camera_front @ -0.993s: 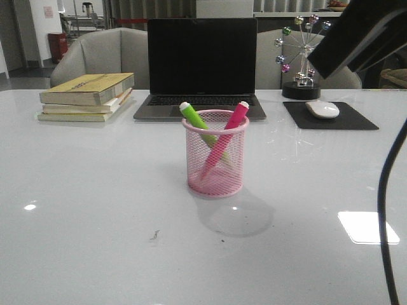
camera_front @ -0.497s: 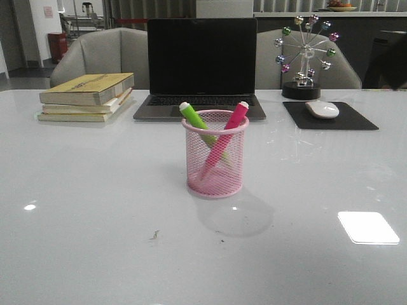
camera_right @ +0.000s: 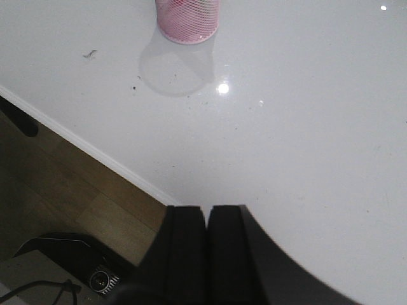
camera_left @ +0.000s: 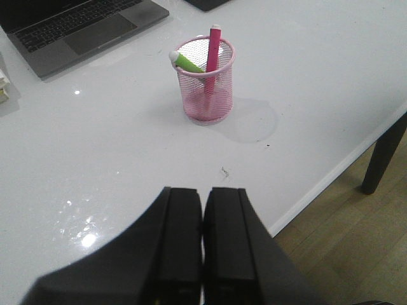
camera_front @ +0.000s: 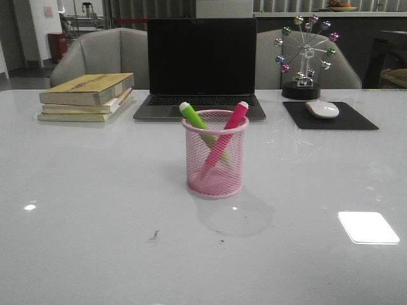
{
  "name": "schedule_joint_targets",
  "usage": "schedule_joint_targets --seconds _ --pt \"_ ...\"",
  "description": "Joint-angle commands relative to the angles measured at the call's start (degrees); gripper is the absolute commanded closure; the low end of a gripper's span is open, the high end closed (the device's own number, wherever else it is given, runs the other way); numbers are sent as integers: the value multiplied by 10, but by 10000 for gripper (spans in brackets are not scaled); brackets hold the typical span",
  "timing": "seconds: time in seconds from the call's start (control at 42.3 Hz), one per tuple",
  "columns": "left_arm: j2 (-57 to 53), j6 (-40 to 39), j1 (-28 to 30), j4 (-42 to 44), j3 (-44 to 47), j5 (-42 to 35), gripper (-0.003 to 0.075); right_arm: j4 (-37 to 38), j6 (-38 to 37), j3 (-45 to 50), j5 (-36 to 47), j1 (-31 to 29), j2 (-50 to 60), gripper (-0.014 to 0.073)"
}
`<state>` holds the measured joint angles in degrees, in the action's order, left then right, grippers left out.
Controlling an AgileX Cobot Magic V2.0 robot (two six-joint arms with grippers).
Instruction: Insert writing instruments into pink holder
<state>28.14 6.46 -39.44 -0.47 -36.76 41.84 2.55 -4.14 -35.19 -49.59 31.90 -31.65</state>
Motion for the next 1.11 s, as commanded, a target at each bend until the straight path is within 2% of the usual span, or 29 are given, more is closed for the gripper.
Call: schedule_joint_targets --seconds 0.0,0.449,0.568,0.662,0.804,0.875,0.993,1.088 --pt "1 -10 1 -4 -15 -35 621 9 -4 -16 28 -1 0 524" --pt "1 -10 1 -4 -15 -35 622 9 -4 -16 24 -1 0 524" --pt "-22 3 12 5 6 -61 621 9 -4 -16 24 -1 0 524" --pt "-55 9 65 9 52 -118 622 9 -4 -16 24 -1 0 524" --pt "-129 9 174 9 170 -284 622 9 -4 -16 24 -1 0 524" --pt "-170 8 224 8 229 -342 622 9 -4 -16 24 -1 0 524" --pt "-236 8 298 -11 312 -410 622 9 -4 -16 24 -1 0 524" --pt "-280 8 330 -37 359 -438 622 9 -4 -16 24 -1 0 524"
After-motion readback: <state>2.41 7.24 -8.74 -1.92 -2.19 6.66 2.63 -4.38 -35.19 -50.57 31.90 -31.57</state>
